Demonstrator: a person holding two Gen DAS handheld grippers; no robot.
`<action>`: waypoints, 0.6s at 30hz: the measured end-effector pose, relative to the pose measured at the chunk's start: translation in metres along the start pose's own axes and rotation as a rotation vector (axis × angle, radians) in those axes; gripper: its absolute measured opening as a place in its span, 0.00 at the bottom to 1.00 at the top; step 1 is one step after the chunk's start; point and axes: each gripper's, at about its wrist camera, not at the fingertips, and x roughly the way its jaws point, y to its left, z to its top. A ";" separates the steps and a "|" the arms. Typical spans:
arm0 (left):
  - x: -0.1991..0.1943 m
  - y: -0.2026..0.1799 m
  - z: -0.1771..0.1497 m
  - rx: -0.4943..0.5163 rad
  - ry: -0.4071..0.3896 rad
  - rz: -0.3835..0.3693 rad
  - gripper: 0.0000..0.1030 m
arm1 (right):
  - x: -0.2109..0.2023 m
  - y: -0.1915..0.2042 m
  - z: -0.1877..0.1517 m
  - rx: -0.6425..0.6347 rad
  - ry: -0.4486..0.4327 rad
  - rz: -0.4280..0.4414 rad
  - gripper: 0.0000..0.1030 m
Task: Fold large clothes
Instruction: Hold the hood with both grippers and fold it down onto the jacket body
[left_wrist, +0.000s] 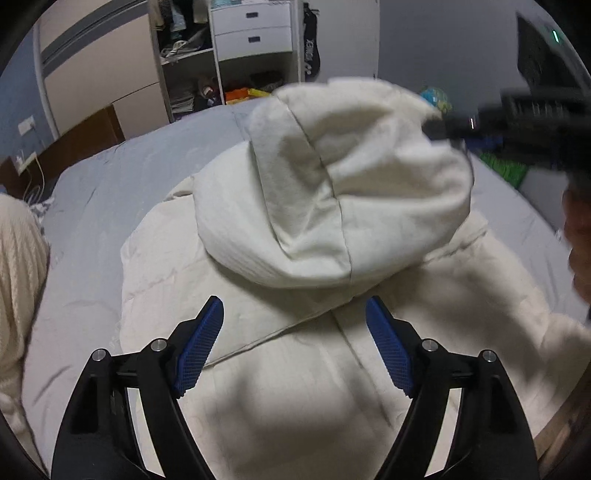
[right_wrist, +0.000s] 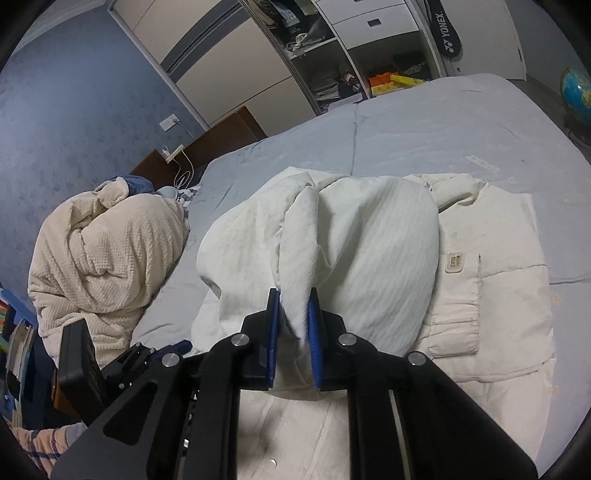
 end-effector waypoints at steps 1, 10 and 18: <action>-0.002 0.002 0.005 -0.022 -0.014 -0.011 0.74 | 0.000 0.000 -0.003 0.000 0.001 0.003 0.11; 0.018 0.021 0.074 -0.350 -0.043 -0.205 0.38 | 0.012 -0.004 -0.036 0.012 0.055 -0.005 0.11; 0.076 0.006 0.028 -0.349 0.178 -0.148 0.15 | 0.046 -0.031 -0.088 0.046 0.159 -0.066 0.10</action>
